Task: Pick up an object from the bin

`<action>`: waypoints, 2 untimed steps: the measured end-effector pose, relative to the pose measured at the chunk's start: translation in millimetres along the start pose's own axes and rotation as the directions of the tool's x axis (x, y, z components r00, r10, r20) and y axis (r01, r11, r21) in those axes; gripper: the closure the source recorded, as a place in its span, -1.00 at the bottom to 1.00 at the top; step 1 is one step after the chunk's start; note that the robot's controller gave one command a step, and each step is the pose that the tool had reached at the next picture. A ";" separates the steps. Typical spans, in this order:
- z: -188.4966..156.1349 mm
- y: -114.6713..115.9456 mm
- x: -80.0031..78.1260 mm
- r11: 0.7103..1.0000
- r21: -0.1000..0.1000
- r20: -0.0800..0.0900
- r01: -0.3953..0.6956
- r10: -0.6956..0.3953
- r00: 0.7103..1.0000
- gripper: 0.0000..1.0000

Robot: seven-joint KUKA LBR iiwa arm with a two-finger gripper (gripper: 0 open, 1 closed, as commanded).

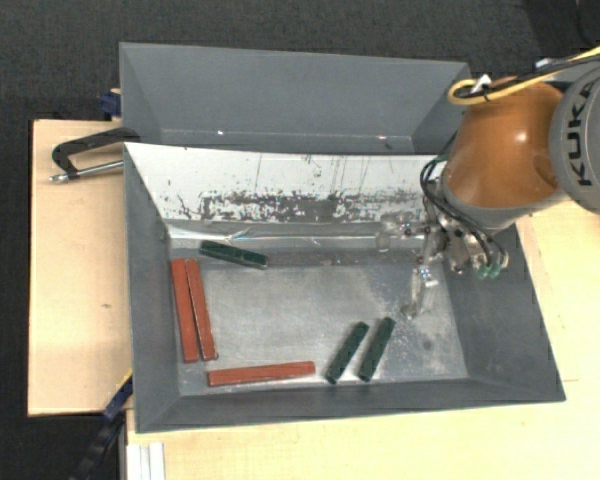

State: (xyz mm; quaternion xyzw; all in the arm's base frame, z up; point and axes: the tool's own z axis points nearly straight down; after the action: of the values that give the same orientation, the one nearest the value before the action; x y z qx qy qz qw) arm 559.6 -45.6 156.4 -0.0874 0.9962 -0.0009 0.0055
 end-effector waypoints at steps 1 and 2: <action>42.8 45.3 12.7 0.958 -0.006 -0.009 0.286 -0.286 0.958 -1.00; 43.0 53.9 36.3 0.949 -0.011 -0.007 0.316 -0.316 0.949 -1.00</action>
Offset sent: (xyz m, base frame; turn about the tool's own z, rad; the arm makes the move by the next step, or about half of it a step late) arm -0.0628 0.0201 -0.0391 -0.3236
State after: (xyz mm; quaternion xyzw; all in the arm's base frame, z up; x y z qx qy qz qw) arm 514.9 1.1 112.9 -0.2456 0.9694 0.0027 0.0007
